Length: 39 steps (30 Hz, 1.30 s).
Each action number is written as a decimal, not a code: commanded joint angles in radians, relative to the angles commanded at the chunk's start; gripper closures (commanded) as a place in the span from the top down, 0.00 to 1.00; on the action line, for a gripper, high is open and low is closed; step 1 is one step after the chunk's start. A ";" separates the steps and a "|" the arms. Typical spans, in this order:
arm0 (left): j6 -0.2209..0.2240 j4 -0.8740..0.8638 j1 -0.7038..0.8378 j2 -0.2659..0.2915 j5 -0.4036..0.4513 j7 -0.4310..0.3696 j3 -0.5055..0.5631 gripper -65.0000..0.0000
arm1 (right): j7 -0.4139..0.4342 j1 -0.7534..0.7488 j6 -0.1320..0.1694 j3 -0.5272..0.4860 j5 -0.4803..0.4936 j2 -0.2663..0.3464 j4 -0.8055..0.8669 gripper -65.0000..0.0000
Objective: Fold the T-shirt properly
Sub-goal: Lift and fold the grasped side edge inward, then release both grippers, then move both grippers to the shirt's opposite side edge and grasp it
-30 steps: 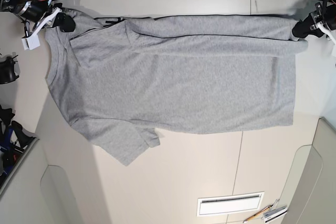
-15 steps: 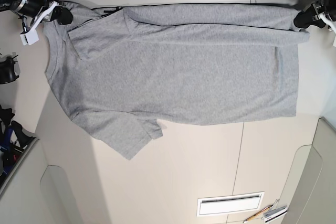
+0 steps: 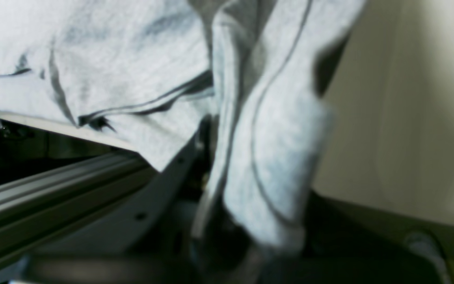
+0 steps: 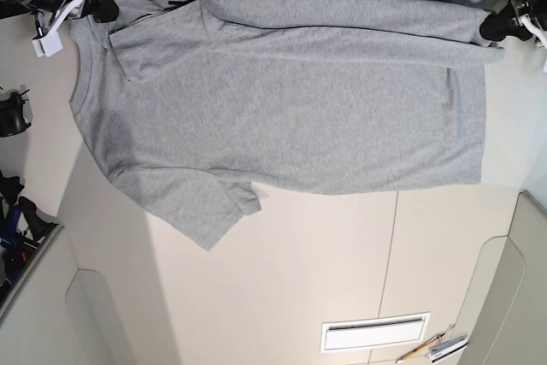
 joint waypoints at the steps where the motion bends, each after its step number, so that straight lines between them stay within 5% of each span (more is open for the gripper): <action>1: 0.000 0.000 0.000 0.000 0.000 0.000 0.000 0.00 | 0.000 0.000 0.000 0.000 0.000 0.000 0.000 0.00; 4: 0.000 0.000 0.000 0.000 0.000 0.000 0.000 0.00 | 0.000 0.000 0.000 0.000 0.000 0.000 0.000 0.00; 8: 0.000 0.000 0.000 0.000 0.000 -0.001 0.000 0.21 | 0.000 0.000 0.000 0.003 0.002 0.000 0.000 0.30; 14: 0.000 0.000 0.000 -0.002 0.000 0.000 -0.005 0.57 | 0.000 0.001 0.000 0.111 0.048 0.000 0.000 0.37; 17: 0.000 0.000 0.000 -0.011 -0.010 0.000 -0.048 0.58 | -0.013 0.001 0.000 0.198 0.094 0.003 0.000 0.51; 25: 0.000 0.000 0.000 -0.042 -0.046 0.000 -0.228 0.58 | -0.011 0.027 0.000 0.270 0.120 0.084 0.000 0.51; 34: 0.000 0.000 -0.011 -0.139 -0.060 -0.055 -0.231 0.58 | 0.016 0.247 0.000 0.269 0.064 0.105 -0.002 0.51; 39: 0.000 0.000 -0.088 -0.144 -0.052 -0.061 -0.231 0.58 | 0.054 0.364 -0.008 0.260 0.019 0.105 -0.002 0.51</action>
